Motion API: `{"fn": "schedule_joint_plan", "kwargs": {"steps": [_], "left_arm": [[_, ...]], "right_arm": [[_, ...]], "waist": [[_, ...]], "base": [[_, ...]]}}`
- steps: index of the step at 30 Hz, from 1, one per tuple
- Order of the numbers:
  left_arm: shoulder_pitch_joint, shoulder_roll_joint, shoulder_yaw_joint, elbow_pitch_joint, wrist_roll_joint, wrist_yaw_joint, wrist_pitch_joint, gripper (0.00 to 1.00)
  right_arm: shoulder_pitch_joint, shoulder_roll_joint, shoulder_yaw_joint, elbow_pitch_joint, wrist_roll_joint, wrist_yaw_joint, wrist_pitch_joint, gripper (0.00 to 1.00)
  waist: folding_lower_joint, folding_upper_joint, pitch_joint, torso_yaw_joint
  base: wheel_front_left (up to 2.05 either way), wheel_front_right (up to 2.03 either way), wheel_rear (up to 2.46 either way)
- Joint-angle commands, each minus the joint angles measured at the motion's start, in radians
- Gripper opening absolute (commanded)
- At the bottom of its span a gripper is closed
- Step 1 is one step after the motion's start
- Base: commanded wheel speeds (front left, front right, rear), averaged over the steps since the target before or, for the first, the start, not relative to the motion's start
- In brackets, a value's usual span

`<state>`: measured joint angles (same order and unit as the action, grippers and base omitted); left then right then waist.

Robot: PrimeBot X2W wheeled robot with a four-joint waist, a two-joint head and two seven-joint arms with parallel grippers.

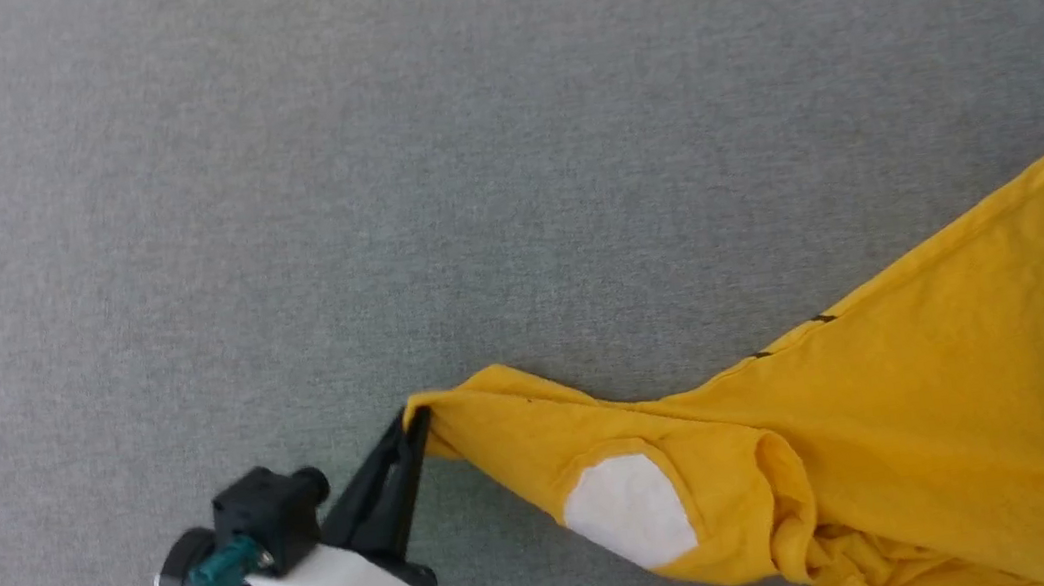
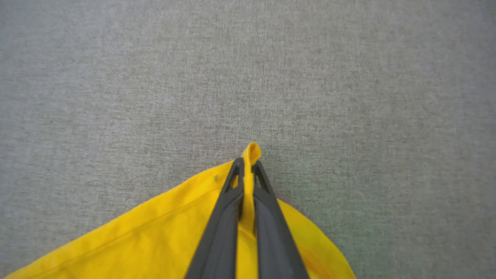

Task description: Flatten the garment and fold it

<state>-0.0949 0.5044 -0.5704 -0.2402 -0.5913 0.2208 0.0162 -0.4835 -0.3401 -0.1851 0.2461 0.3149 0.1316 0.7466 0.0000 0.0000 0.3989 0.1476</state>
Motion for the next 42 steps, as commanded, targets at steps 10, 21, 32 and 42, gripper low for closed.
{"fn": "schedule_joint_plan", "kwargs": {"steps": [10,21,32,42], "left_arm": [[-0.252,0.061,0.049,0.157,-0.008,-0.124,0.02,0.0],[-0.709,0.094,0.091,0.373,0.037,-0.253,0.093,0.0],[-1.064,0.052,0.123,0.651,0.039,-0.27,0.167,0.0],[-1.223,0.036,0.107,0.727,0.028,-0.301,0.238,0.0]], "right_arm": [[-0.06,0.089,-0.016,-0.024,0.004,-0.001,-0.206,0.0],[-0.332,0.107,0.028,0.052,-0.06,-0.001,-0.302,0.0],[-0.588,0.14,0.075,0.286,-0.157,-0.001,-0.381,0.0],[-0.706,0.122,0.148,0.368,-0.157,-0.001,-0.368,0.0]], "waist": [[0.0,0.0,-0.239,-0.114],[0.0,0.0,-0.367,-0.177],[0.0,0.0,-0.442,-0.22],[0.0,0.0,-0.415,-0.243]], "base": [[0.0,0.0,0.0],[0.0,0.0,0.0],[0.0,0.0,0.0],[0.0,0.0,0.0]]}}
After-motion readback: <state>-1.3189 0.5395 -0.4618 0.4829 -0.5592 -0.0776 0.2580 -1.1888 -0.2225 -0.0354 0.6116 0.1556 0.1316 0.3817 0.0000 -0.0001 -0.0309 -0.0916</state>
